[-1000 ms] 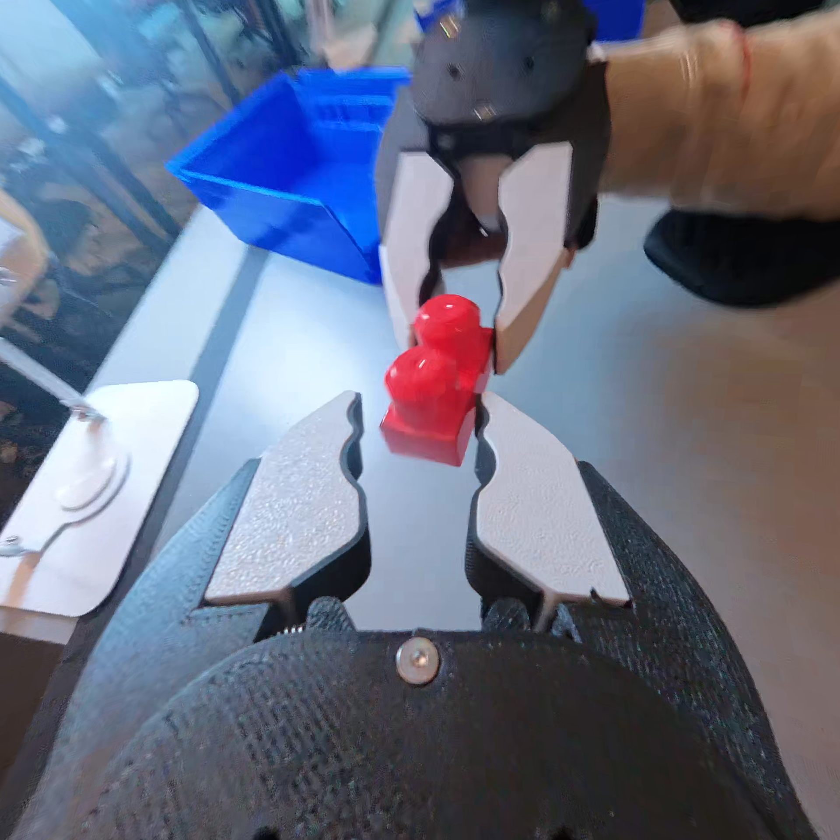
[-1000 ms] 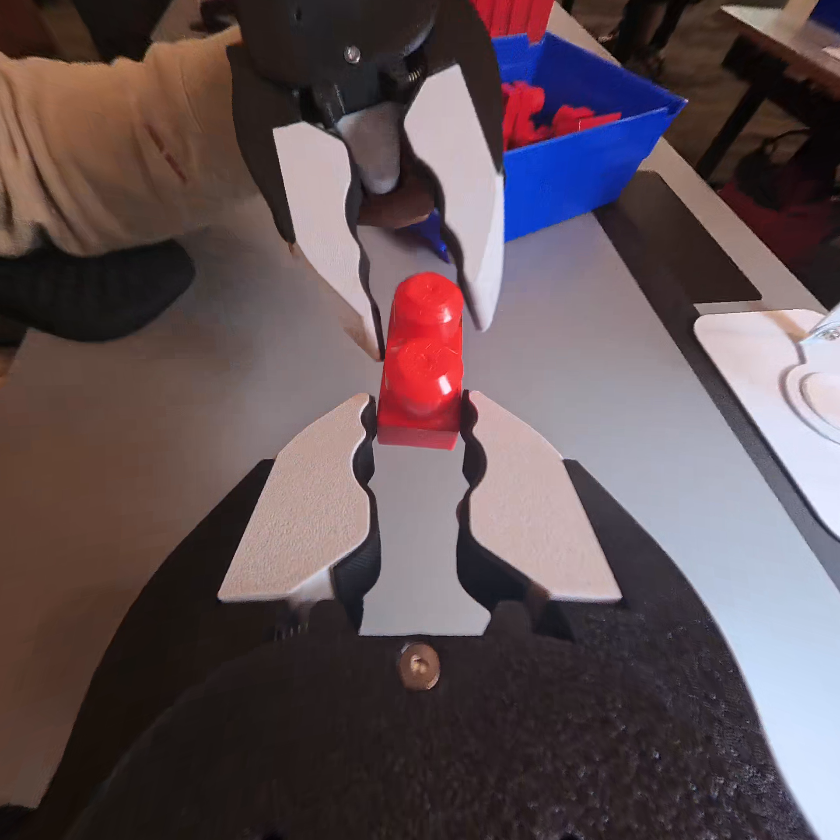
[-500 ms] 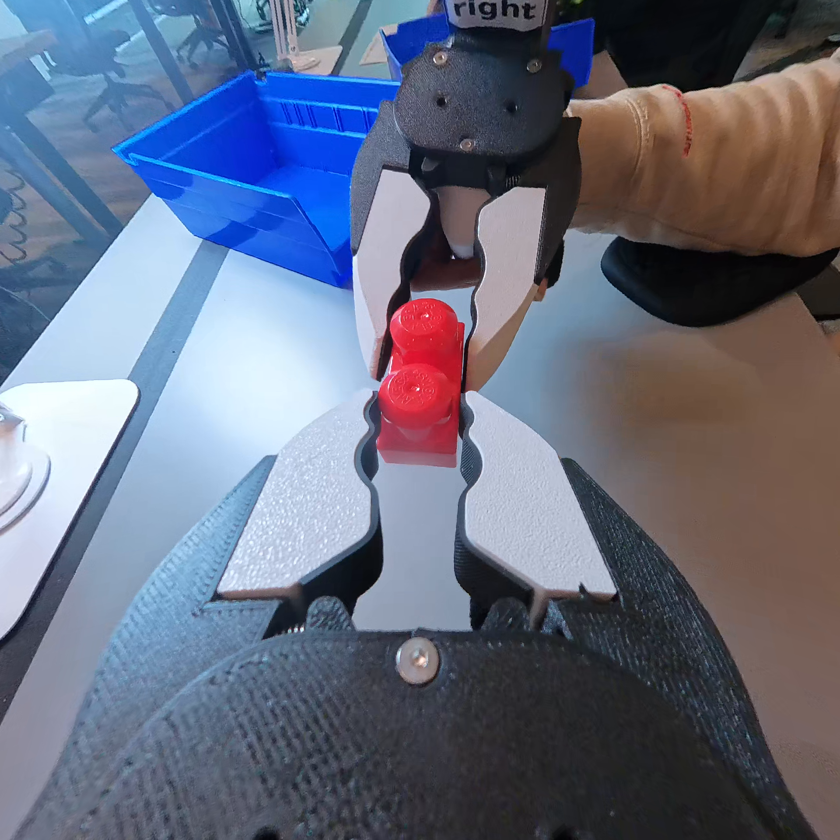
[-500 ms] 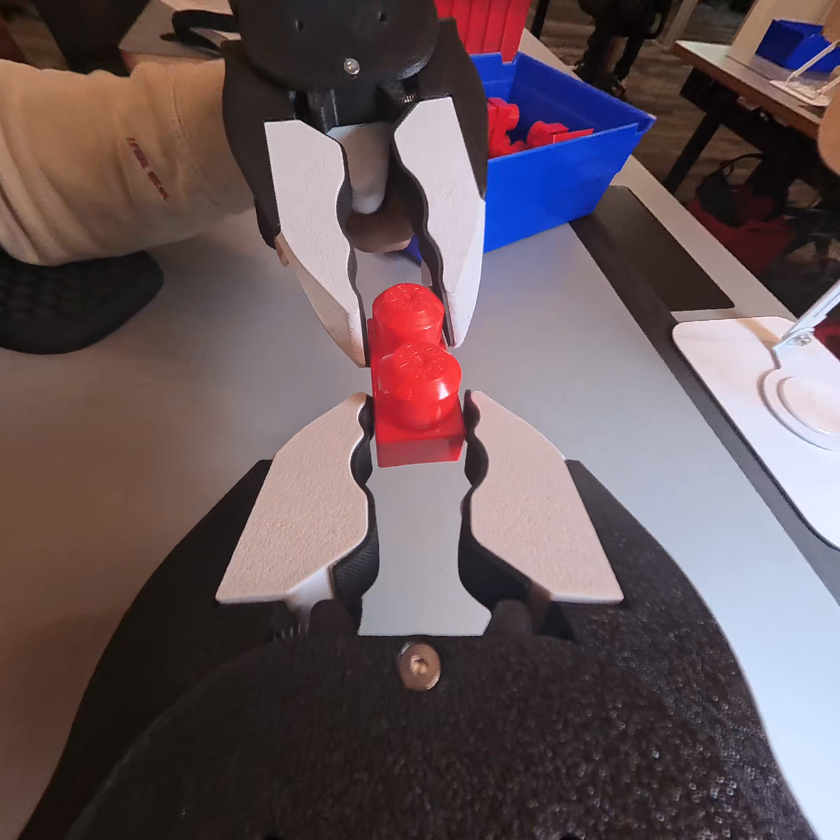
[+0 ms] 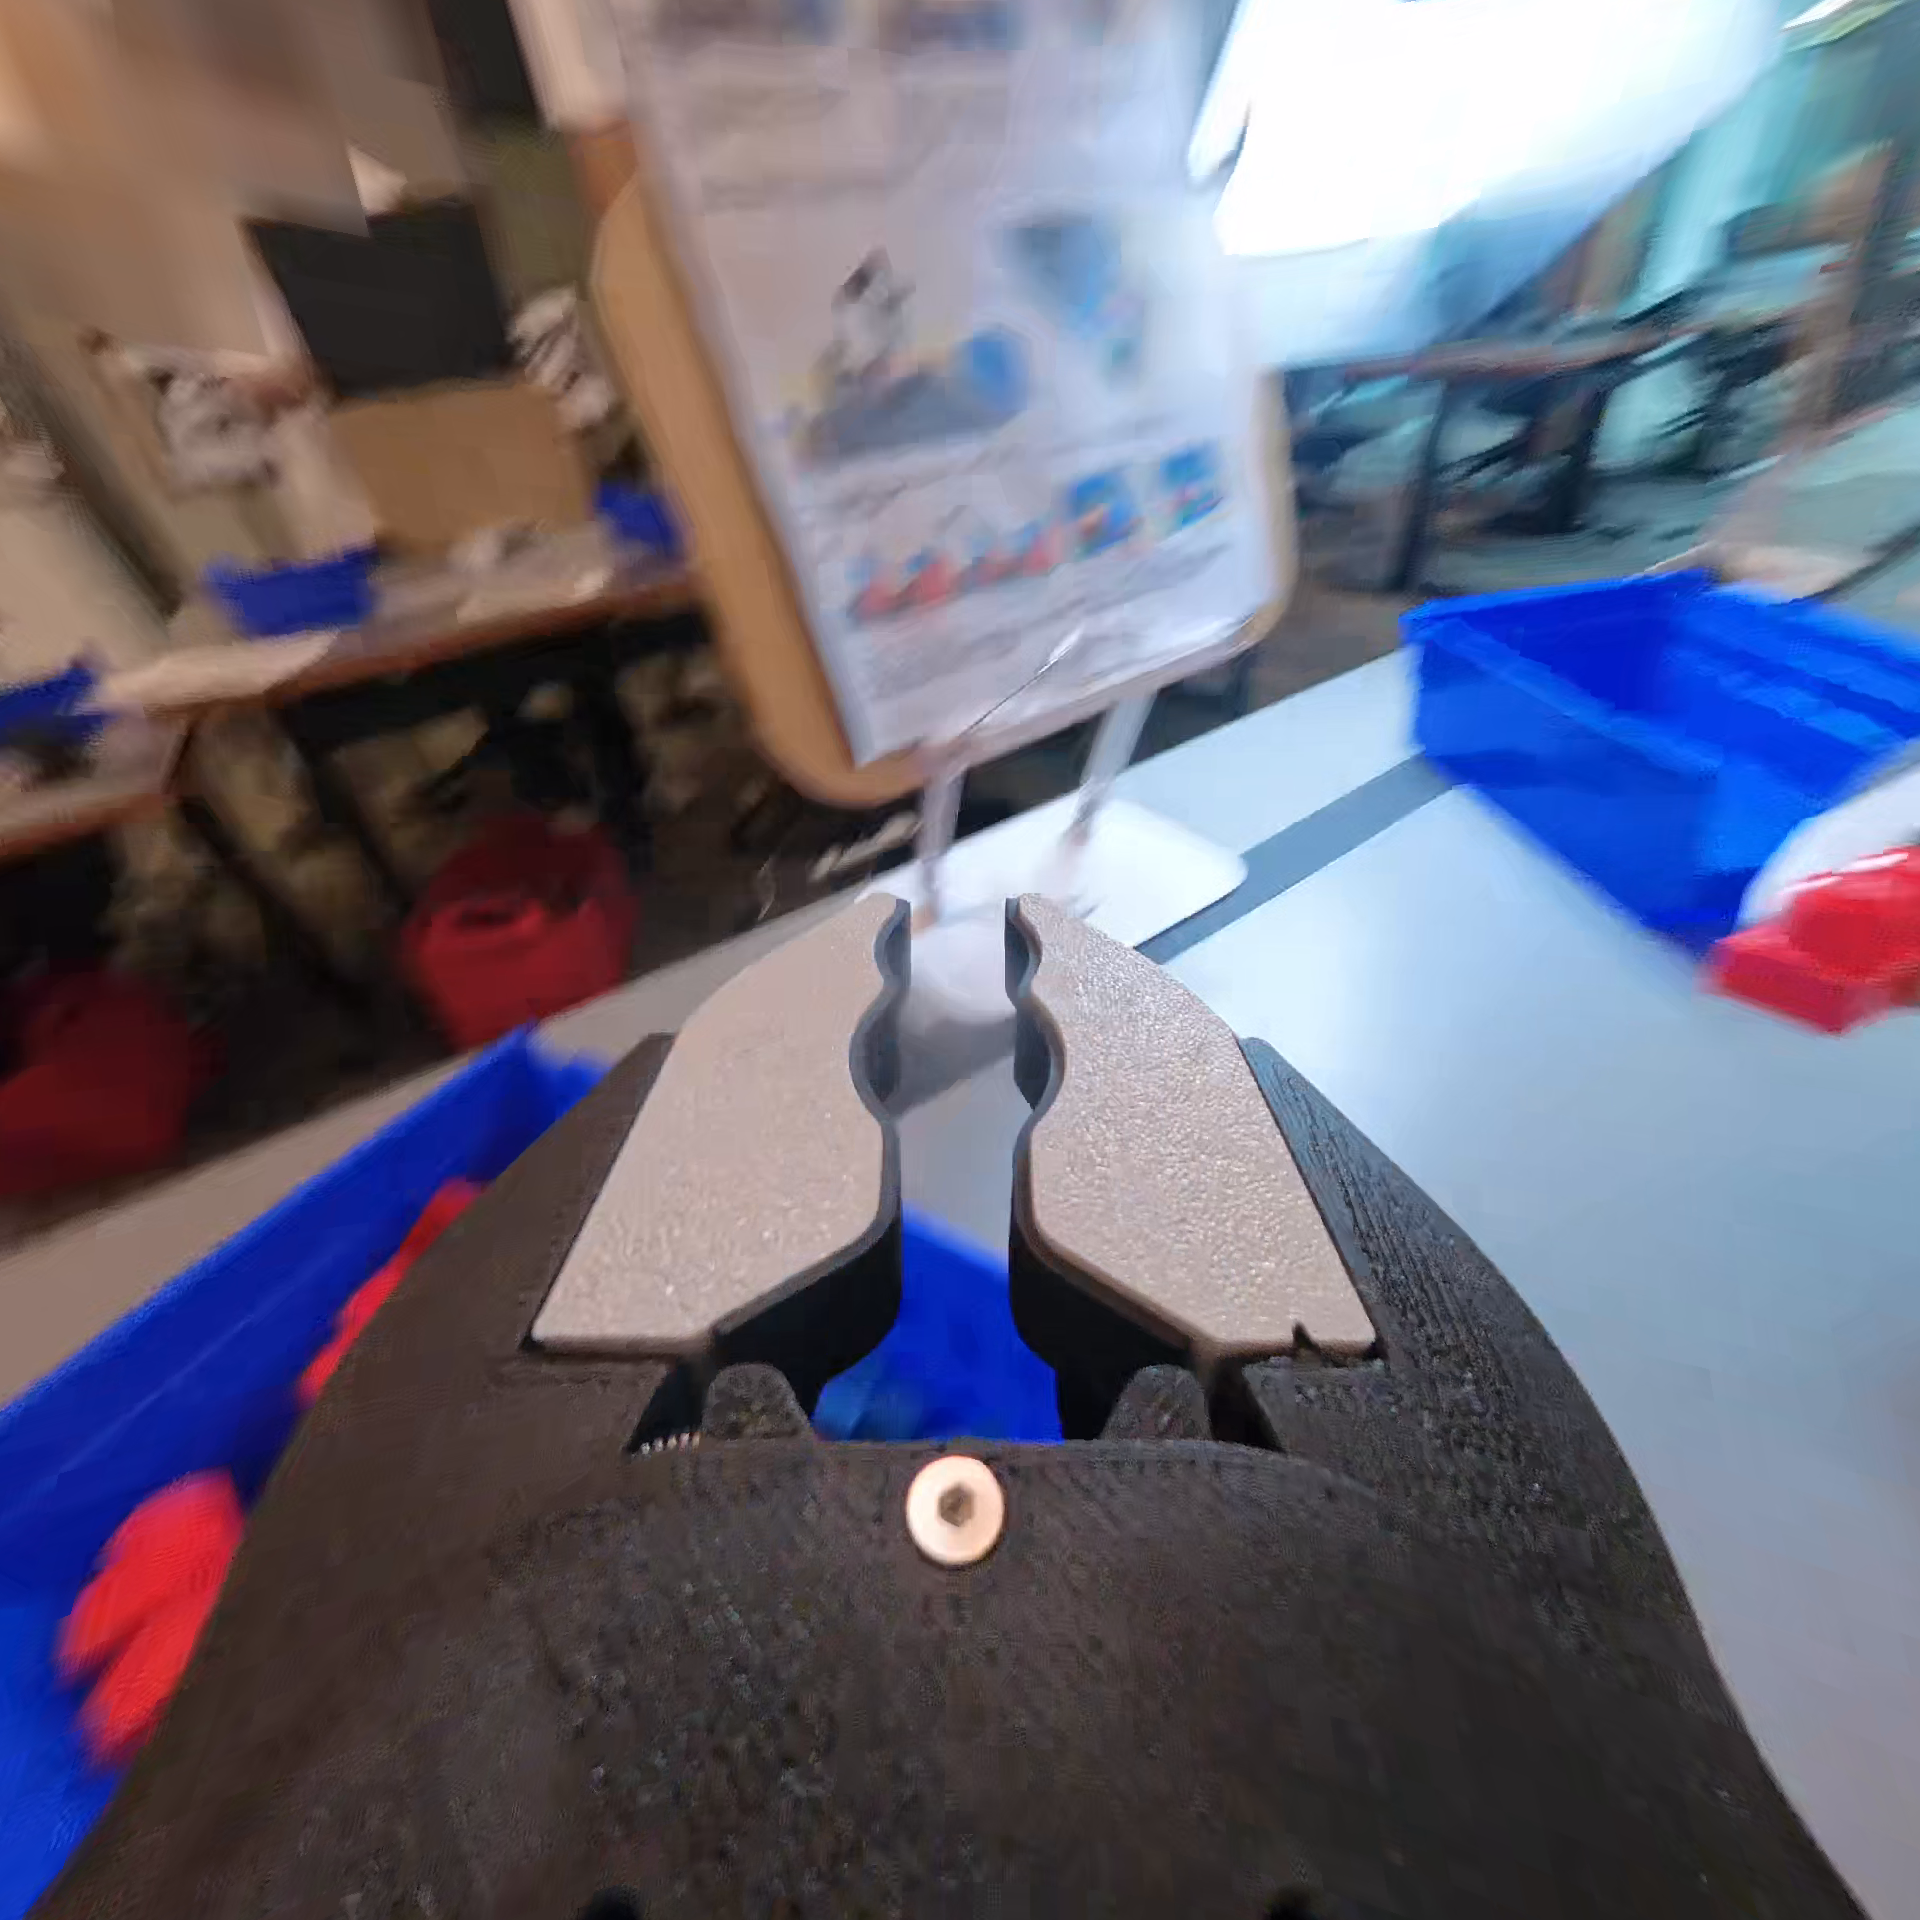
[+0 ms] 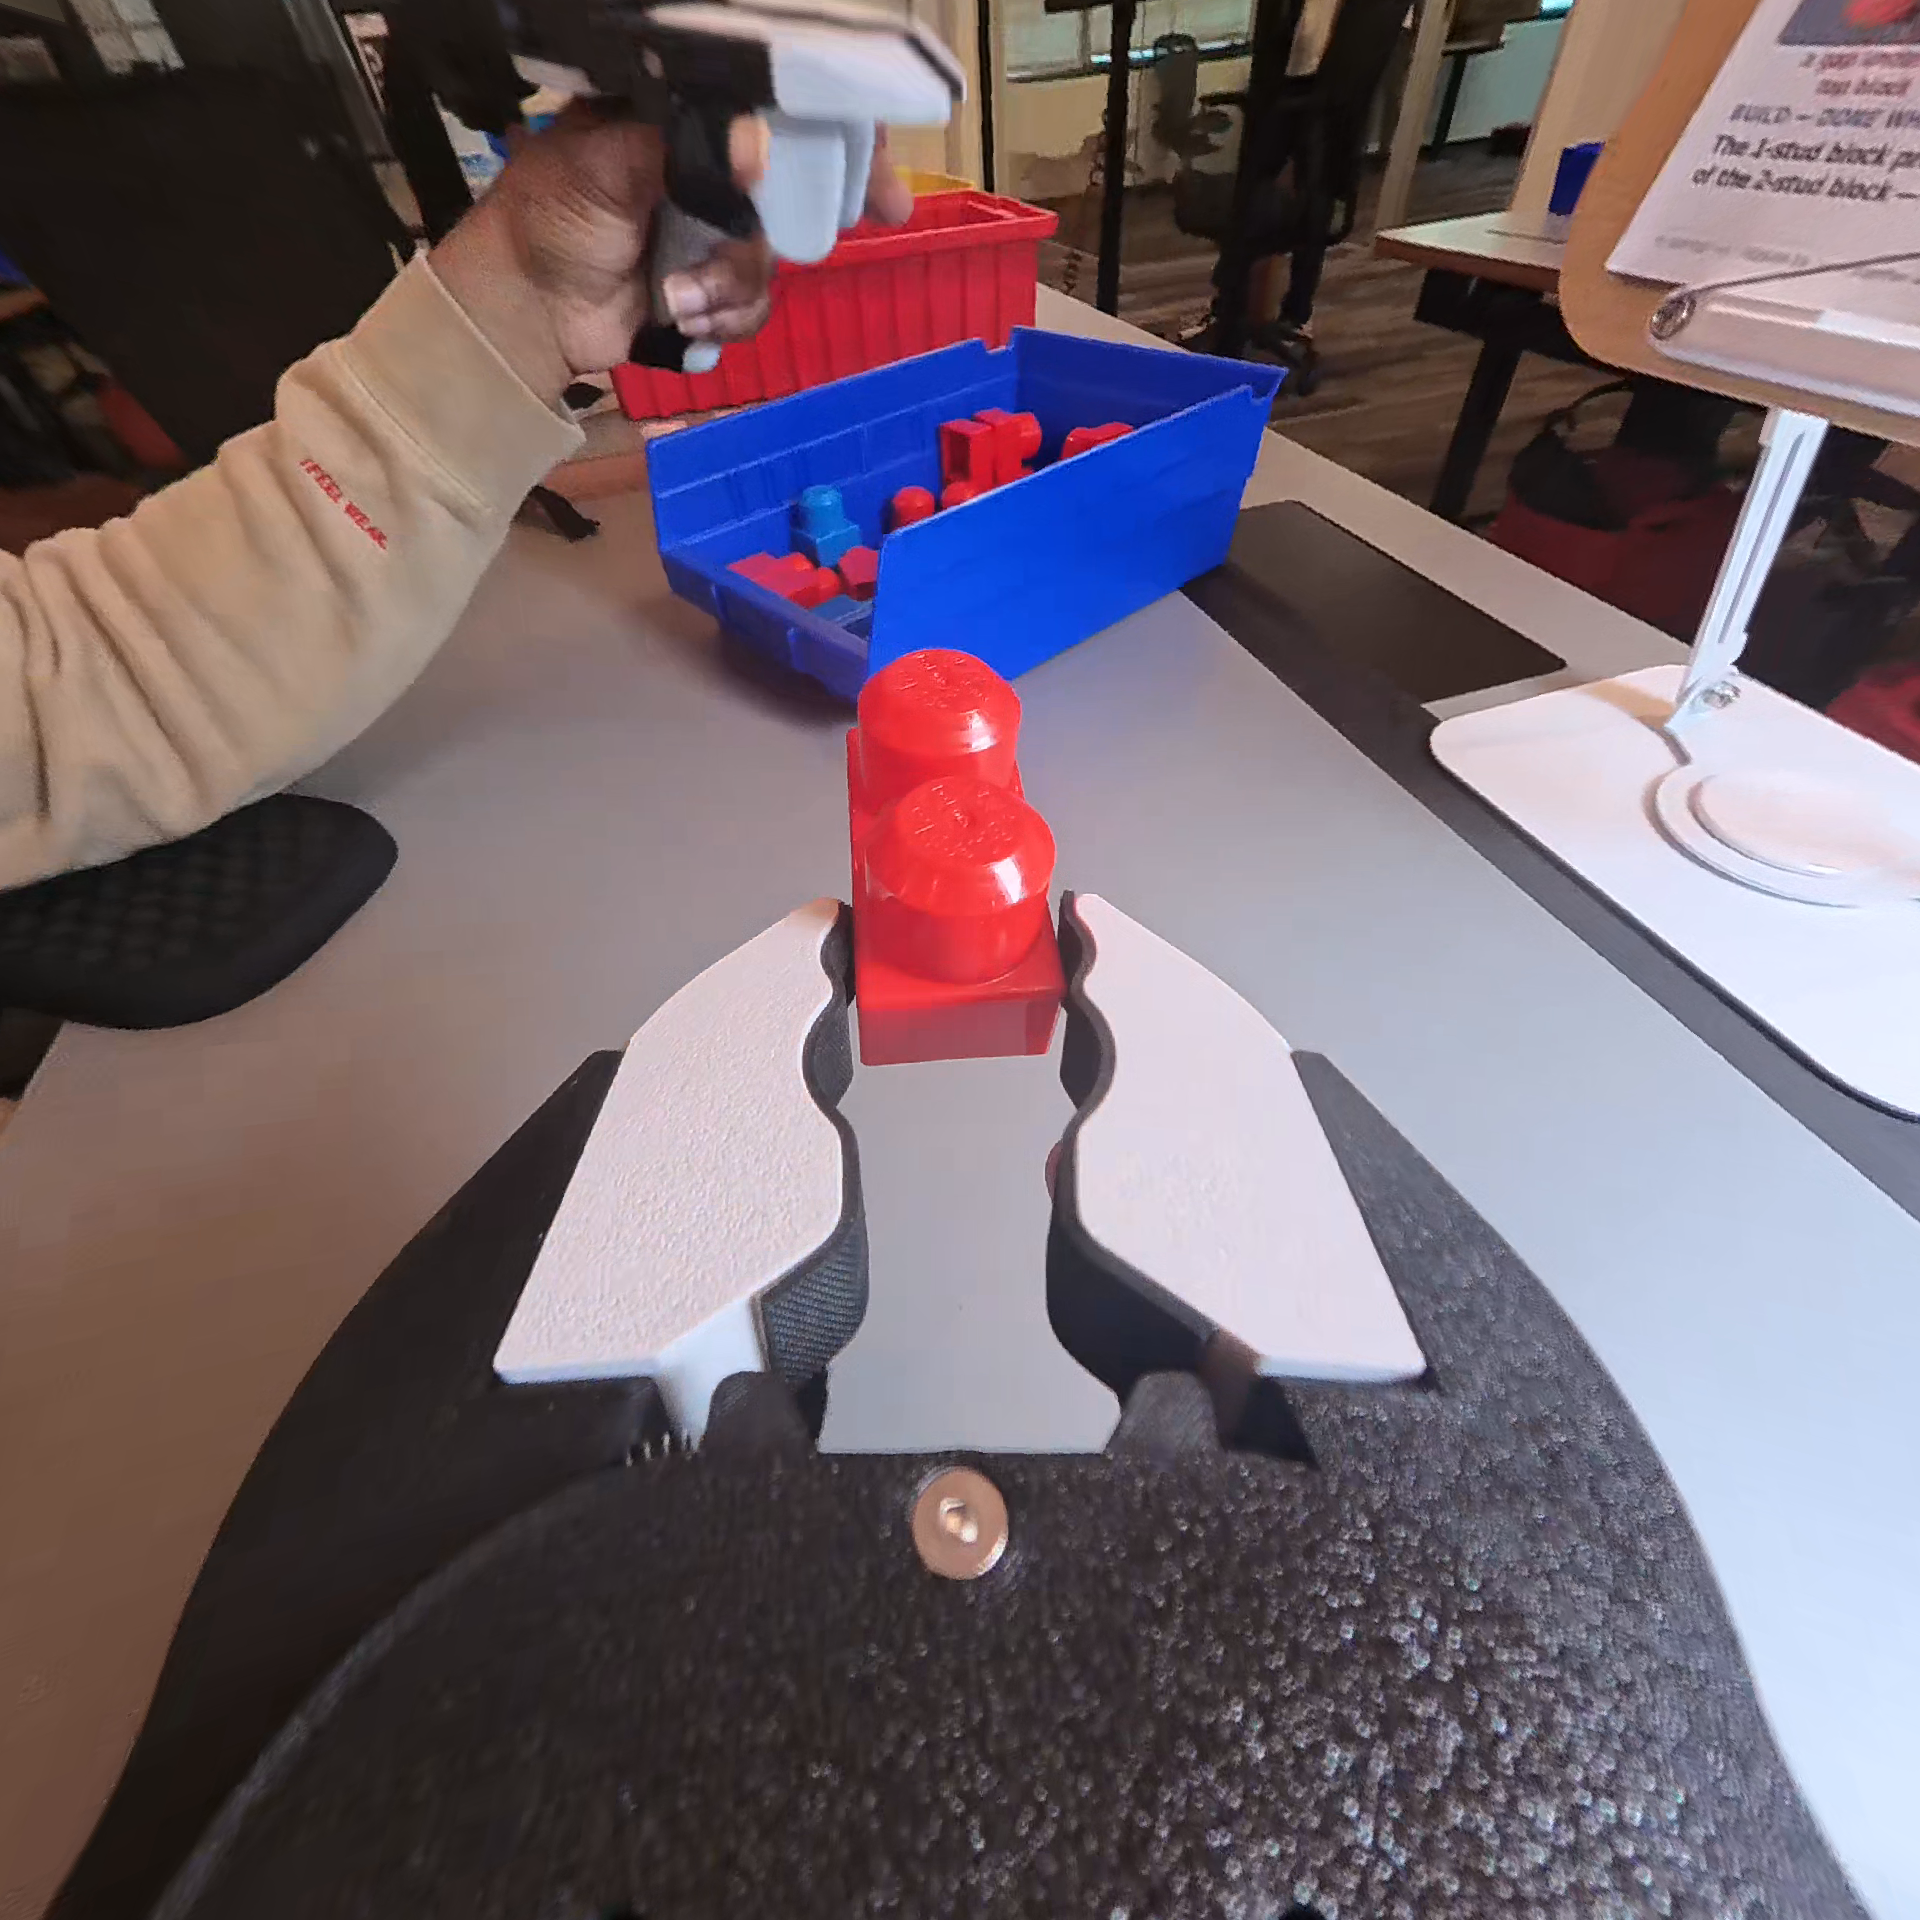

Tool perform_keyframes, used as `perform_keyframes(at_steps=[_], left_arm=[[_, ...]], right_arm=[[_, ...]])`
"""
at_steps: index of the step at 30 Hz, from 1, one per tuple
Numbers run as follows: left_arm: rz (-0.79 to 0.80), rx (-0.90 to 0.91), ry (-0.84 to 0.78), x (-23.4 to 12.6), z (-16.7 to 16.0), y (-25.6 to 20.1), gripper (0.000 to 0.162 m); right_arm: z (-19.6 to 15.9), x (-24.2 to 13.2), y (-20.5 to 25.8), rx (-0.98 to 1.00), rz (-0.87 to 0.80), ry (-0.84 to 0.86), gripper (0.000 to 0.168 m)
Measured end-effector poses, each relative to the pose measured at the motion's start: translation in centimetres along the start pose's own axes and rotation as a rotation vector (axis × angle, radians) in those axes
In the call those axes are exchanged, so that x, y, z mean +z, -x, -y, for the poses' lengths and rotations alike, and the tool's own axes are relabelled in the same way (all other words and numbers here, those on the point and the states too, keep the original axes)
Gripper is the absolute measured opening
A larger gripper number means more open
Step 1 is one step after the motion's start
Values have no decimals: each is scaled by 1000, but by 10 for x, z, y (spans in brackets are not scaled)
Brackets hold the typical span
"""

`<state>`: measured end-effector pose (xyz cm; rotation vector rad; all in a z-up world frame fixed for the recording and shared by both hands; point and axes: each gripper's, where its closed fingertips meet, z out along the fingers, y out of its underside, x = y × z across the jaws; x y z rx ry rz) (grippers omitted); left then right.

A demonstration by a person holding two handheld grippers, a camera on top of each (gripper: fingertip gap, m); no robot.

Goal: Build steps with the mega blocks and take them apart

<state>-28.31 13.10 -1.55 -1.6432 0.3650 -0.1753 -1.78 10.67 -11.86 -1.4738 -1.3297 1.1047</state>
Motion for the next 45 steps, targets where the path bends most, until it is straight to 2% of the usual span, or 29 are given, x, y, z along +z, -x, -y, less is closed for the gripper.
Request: perform_keyframes(at_steps=[3, 6, 11, 13, 17, 20, 28, 33, 36, 38, 41, 45], left_arm=[[244, 7, 323, -4, -71, 60, 24], [381, 46, 552, 0, -128, 88, 26], [333, -39, 850, 13, -187, 100, 33], [266, -116, 974, 16, -200, 99, 37], [163, -224, 1144, 20, -213, 93, 27], [138, -246, 1250, 21, -218, 88, 27], [137, -220, 1376, 21, -227, 84, 31], [110, -166, 1369, 26, -219, 78, 29], [118, -104, 1279, 31, -197, 81, 28], [142, -37, 1140, 36, -168, 85, 28], [129, 33, 807, 47, -104, 70, 28], [141, 116, 544, 44, -45, 34, 27]], right_arm=[[-6, 5, -4, 16, -4, 21, 38], [-13, 11, -3, 17, -2, 49, 38], [-17, 10, -1, 6, -6, 68, 38], [-18, 8, -3, 5, -8, 68, 38], [-15, 4, -4, 10, 2, 61, 38], [-15, 1, -1, 0, 10, 70, 38], [-13, -2, -6, -8, -6, 74, 38], [-11, -6, -9, -11, -22, 65, 38], [-11, -6, -9, -15, -27, 67, 38], [-11, -6, -9, -20, -28, 73, 38], [-10, -4, -8, -14, -20, 64, 38], [-14, 2, -4, 7, -2, 65, 37]])
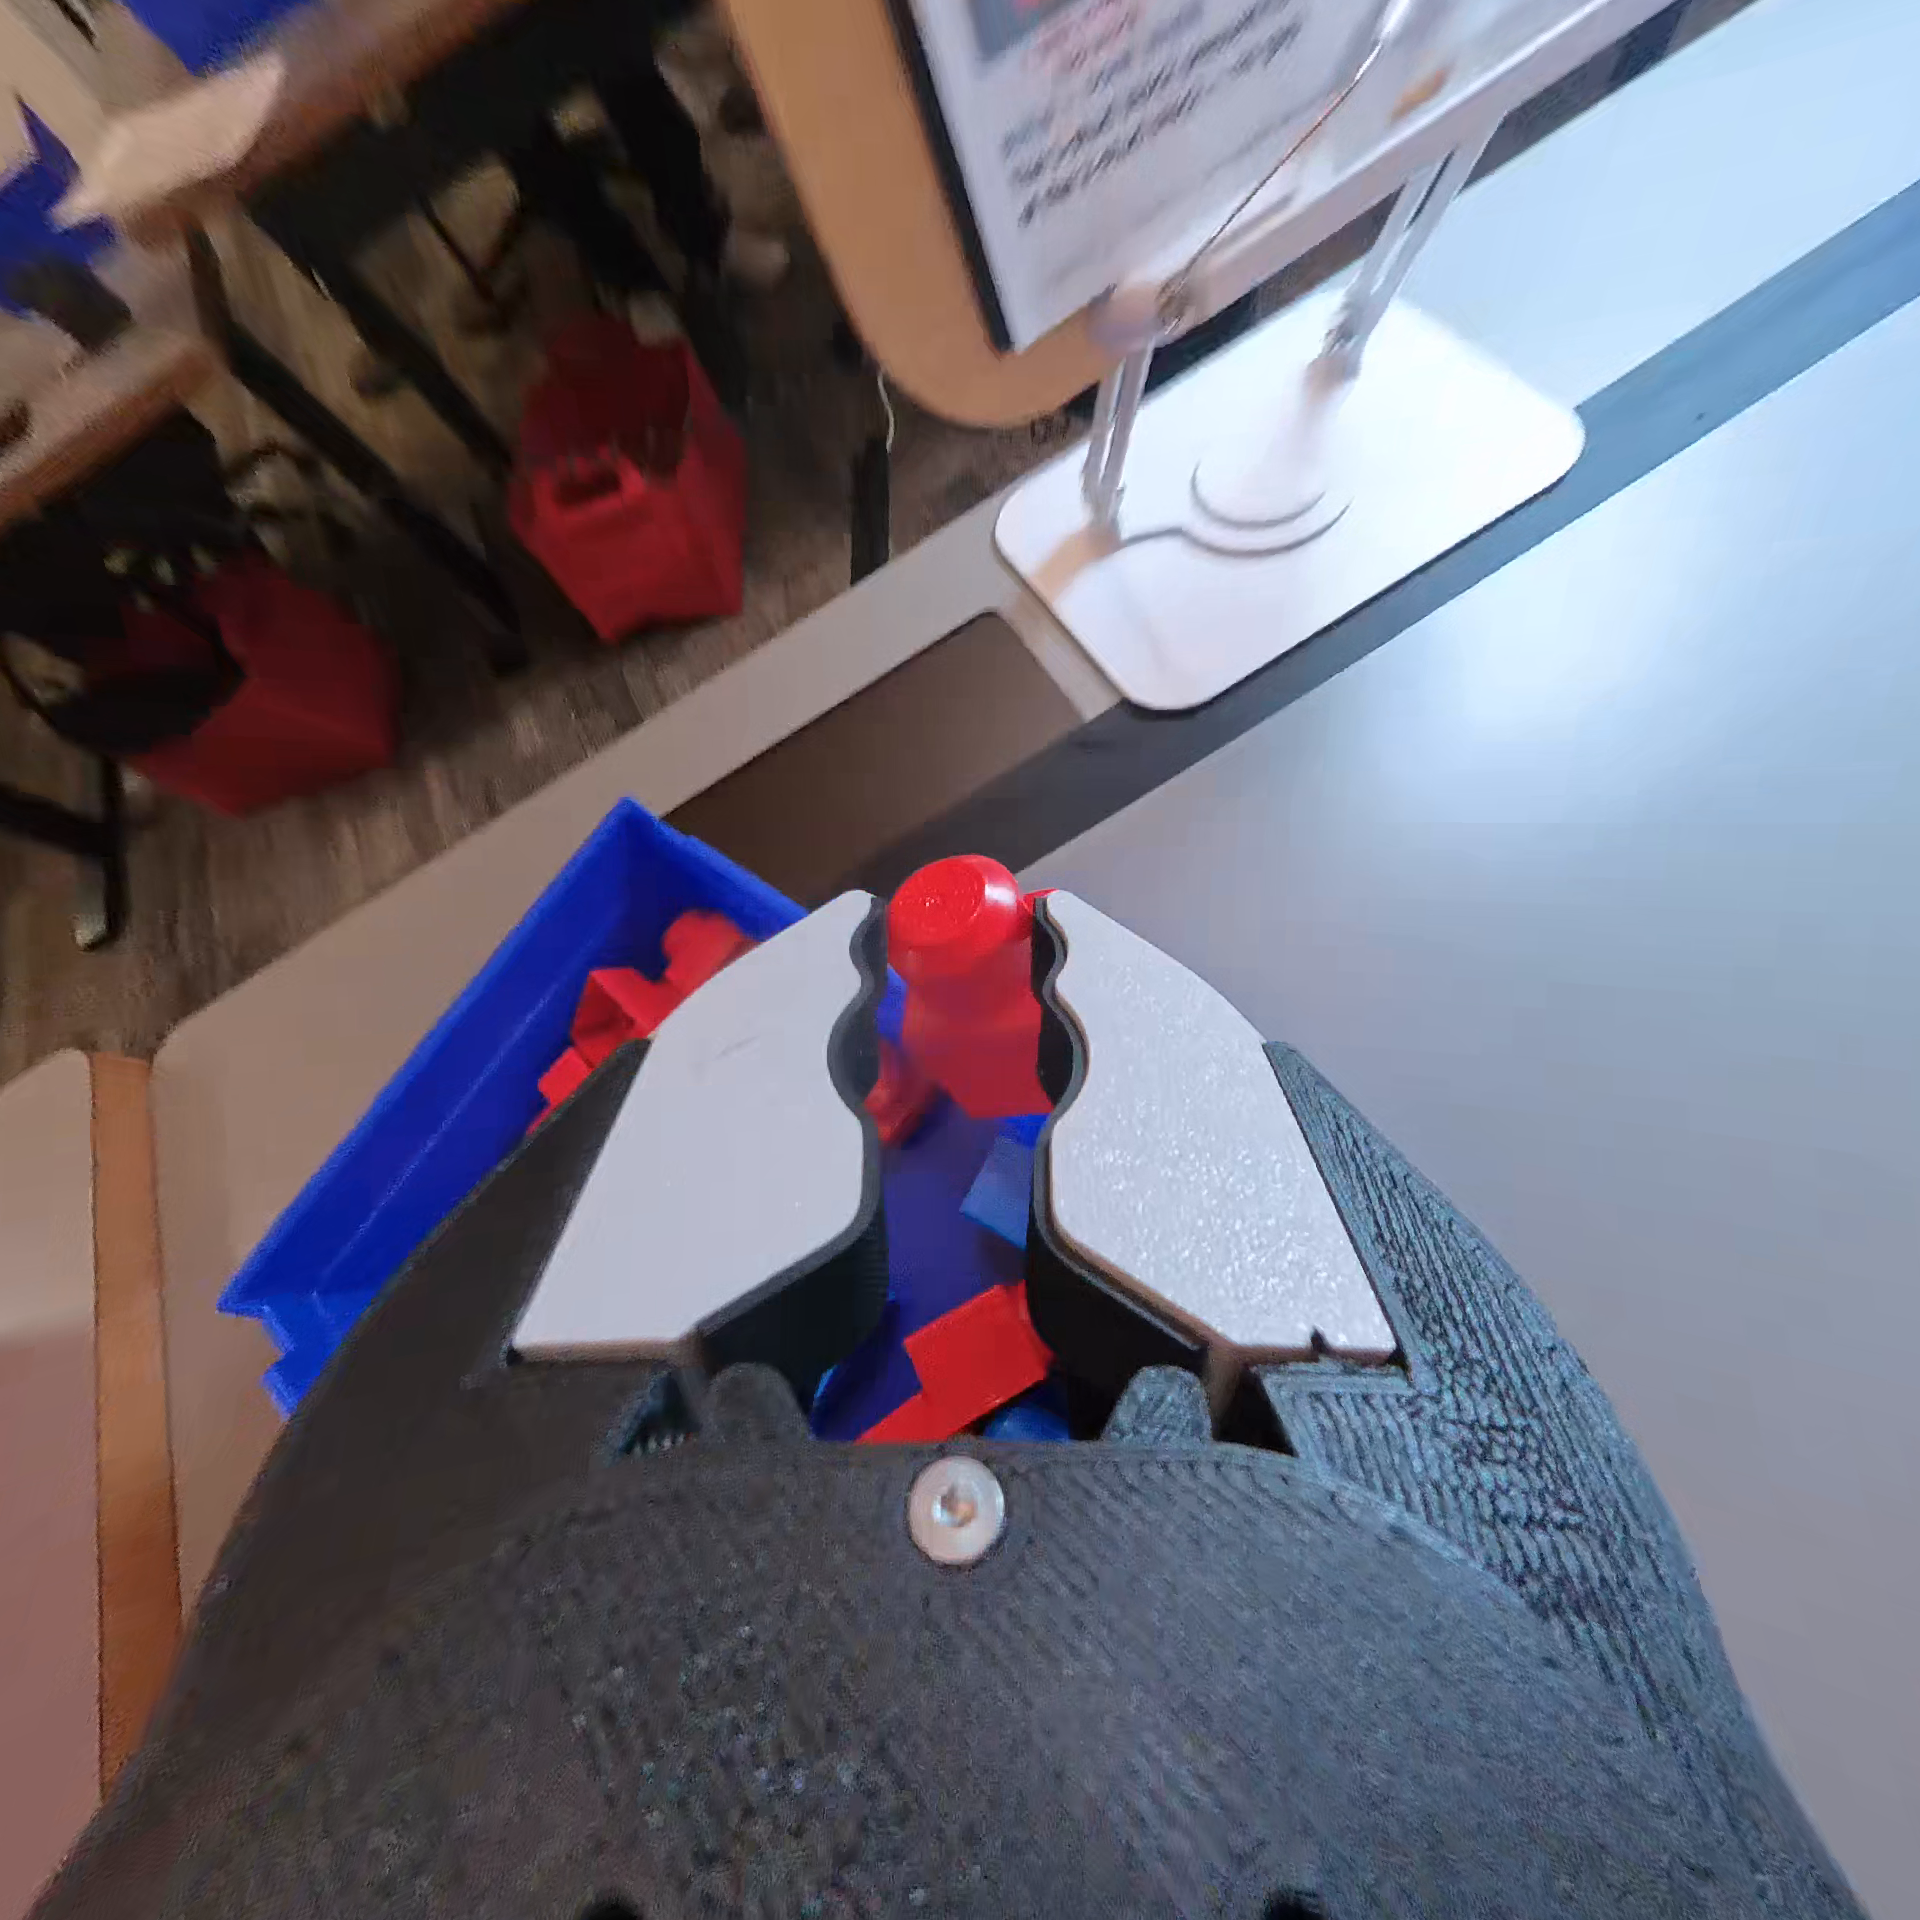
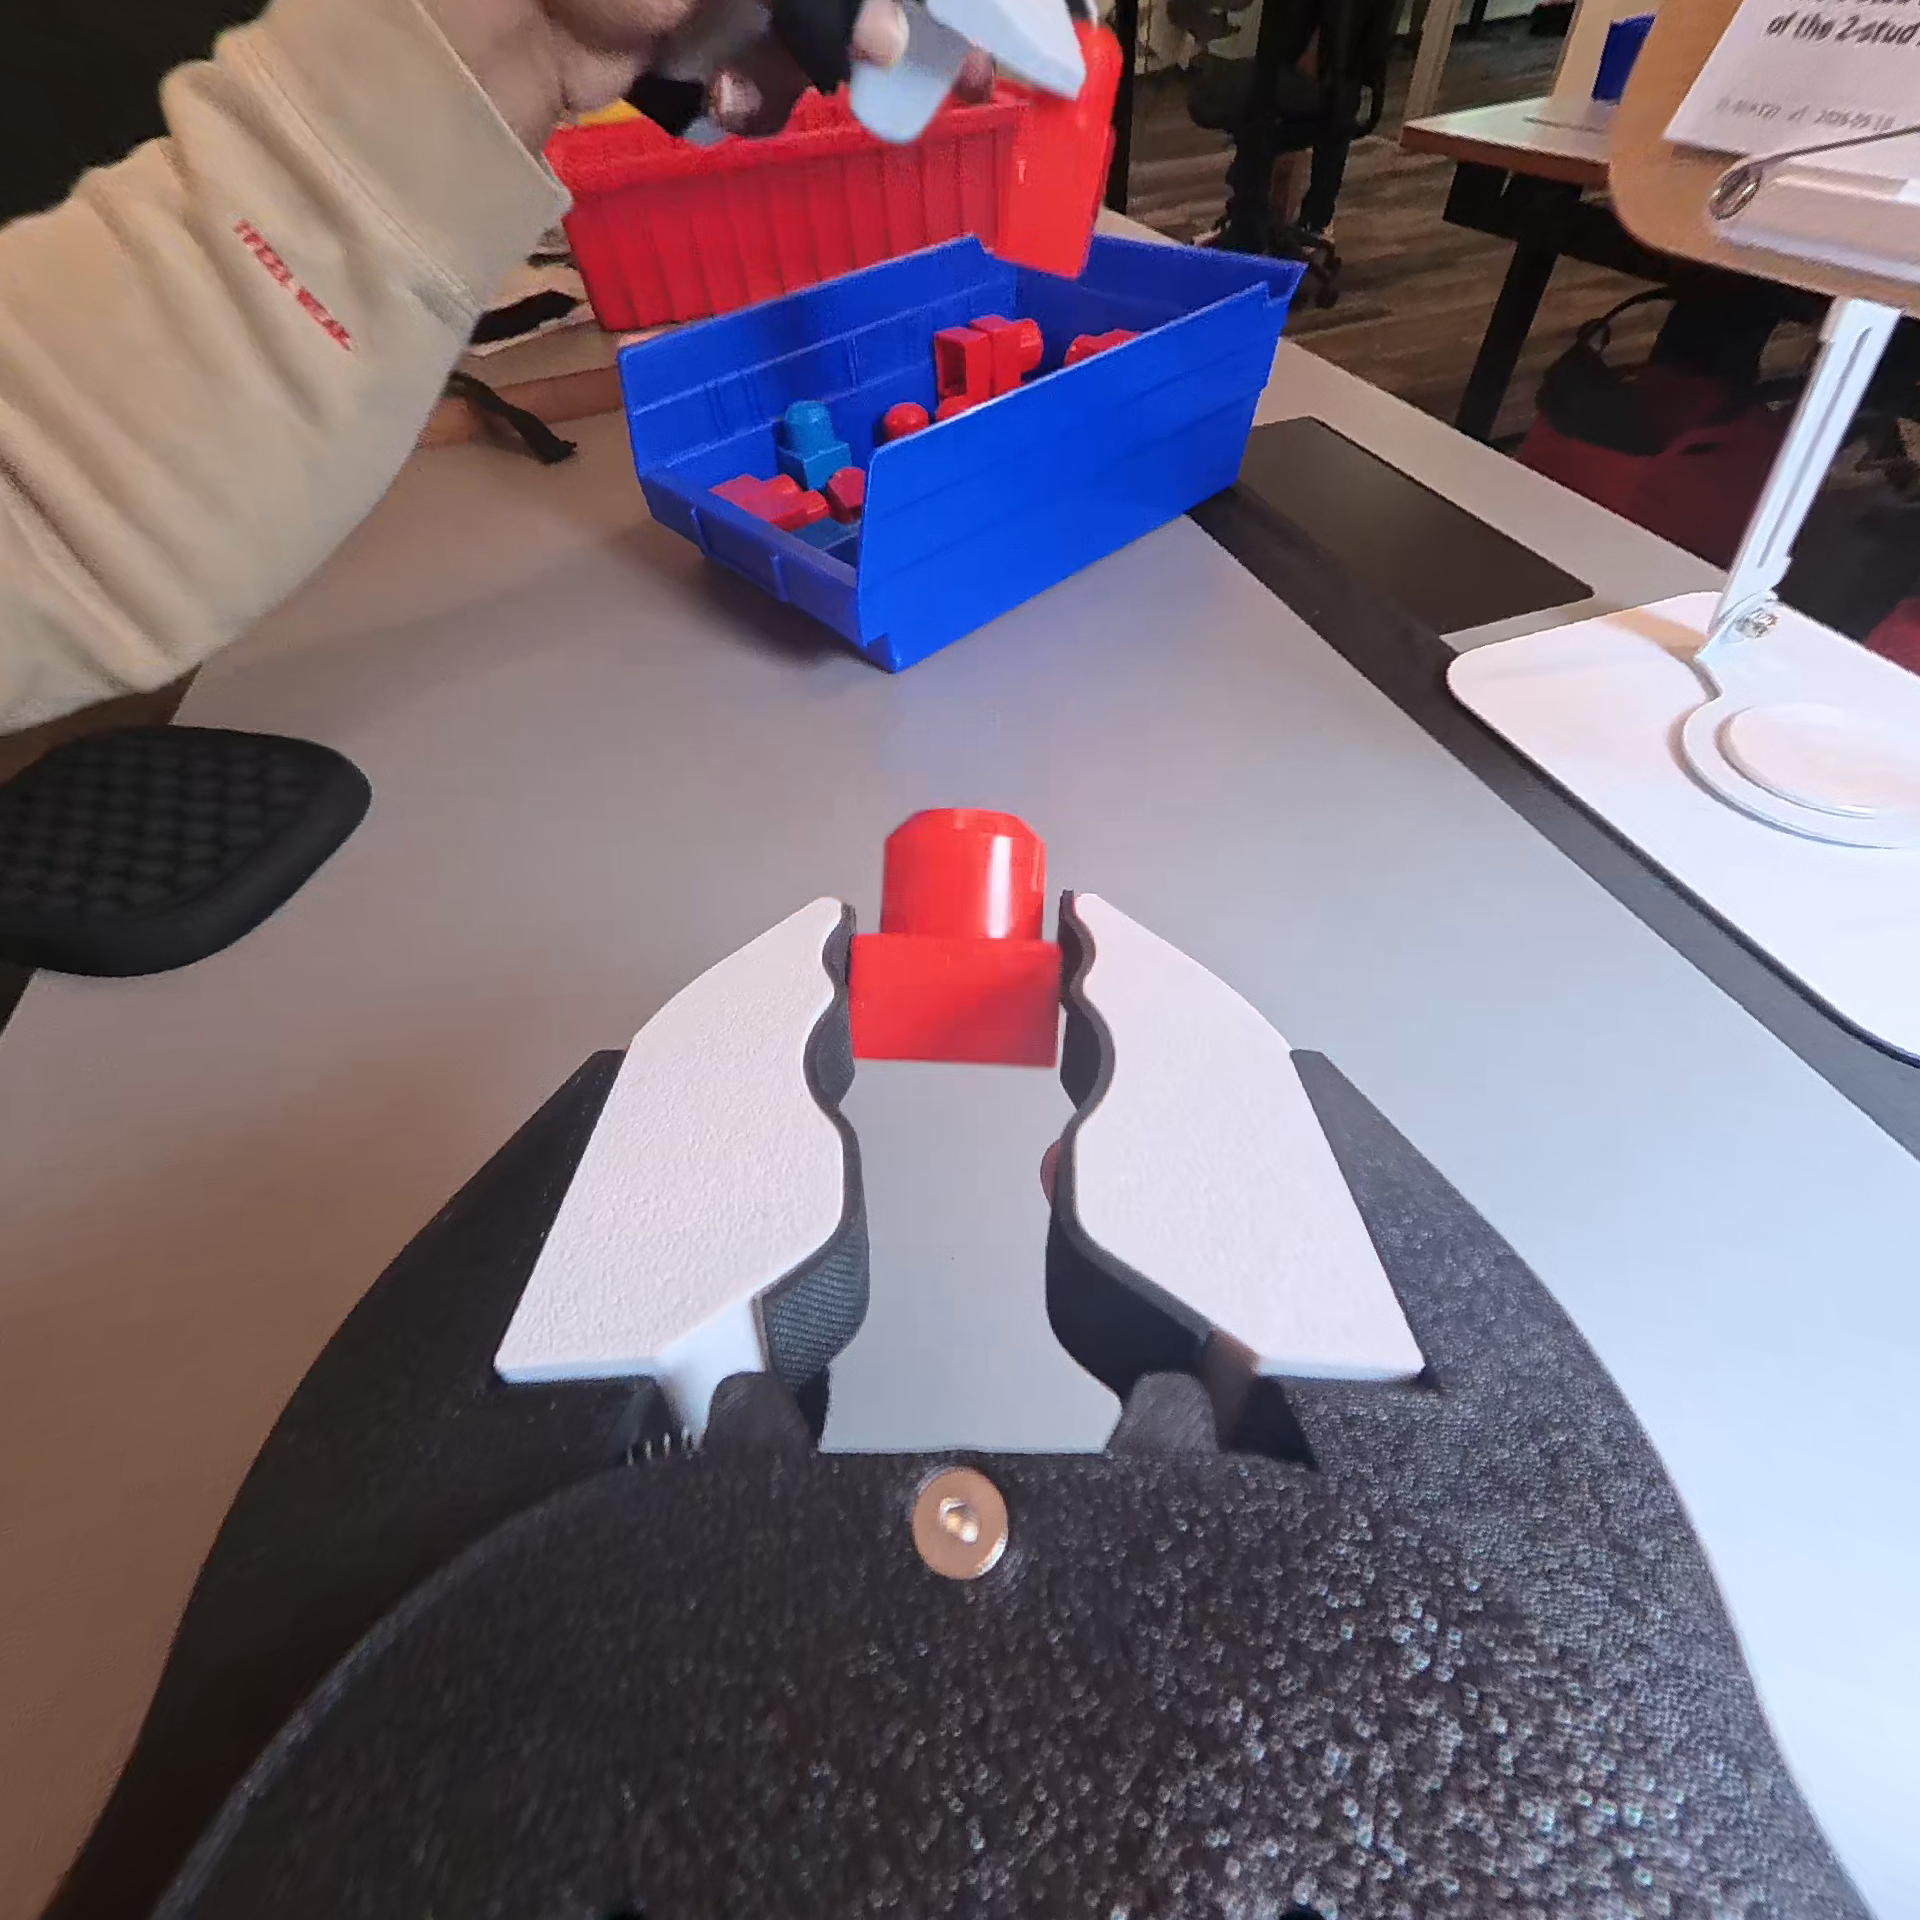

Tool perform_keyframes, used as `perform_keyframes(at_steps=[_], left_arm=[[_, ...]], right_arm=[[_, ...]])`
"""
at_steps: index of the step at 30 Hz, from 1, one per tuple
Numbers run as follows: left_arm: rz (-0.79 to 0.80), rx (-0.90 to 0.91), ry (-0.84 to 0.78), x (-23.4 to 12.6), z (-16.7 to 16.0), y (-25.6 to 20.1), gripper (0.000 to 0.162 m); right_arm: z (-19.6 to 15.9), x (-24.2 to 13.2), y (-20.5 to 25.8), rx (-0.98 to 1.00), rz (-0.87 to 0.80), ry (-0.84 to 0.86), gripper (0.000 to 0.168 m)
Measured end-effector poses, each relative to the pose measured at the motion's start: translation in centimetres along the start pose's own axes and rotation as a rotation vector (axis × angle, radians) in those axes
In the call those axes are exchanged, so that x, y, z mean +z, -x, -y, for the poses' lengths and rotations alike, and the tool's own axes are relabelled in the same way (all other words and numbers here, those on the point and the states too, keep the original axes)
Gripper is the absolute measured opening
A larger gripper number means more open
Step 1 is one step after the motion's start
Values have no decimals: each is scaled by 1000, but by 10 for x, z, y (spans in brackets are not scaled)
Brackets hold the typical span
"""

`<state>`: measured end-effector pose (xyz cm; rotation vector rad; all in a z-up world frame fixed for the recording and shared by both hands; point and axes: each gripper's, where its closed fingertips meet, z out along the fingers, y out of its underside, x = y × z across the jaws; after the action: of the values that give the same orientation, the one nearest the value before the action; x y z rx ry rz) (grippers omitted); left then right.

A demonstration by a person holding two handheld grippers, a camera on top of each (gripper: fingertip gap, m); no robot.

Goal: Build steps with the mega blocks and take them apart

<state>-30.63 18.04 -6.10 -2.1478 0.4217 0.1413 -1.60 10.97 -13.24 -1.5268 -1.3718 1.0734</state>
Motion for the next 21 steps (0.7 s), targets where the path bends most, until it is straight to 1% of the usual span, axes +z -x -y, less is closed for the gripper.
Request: perform_keyframes(at_steps=[2, 5, 7, 10, 13, 16, 18, 21], left_arm=[[30, 44, -37, -11, 8, -10, 27], [87, 80, -66, -19, 14, -13, 27], [67, 70, -109, -25, 21, -21, 27], [-21, 55, -187, -32, 34, -47, 27], [-226, 69, -316, -48, 55, -99, 27], [-481, 74, -458, -72, 75, -160, 27], [-613, 77, -528, -84, 81, -193, 27], [-773, 88, -582, -88, 80, -234, 26]], right_arm=[[-4, 4, 3, -10, 2, 24, 37], [-7, 6, 7, -34, 2, 46, 37], [-5, 6, 9, -33, 9, 43, 37], [-3, 6, 10, -15, 29, 21, 37], [2, 5, 11, 8, 56, -27, 37], [13, 1, 15, 47, 99, -111, 37], [20, -4, 17, 76, 122, -180, 37], [37, -14, 20, 142, 178, -316, 37]])
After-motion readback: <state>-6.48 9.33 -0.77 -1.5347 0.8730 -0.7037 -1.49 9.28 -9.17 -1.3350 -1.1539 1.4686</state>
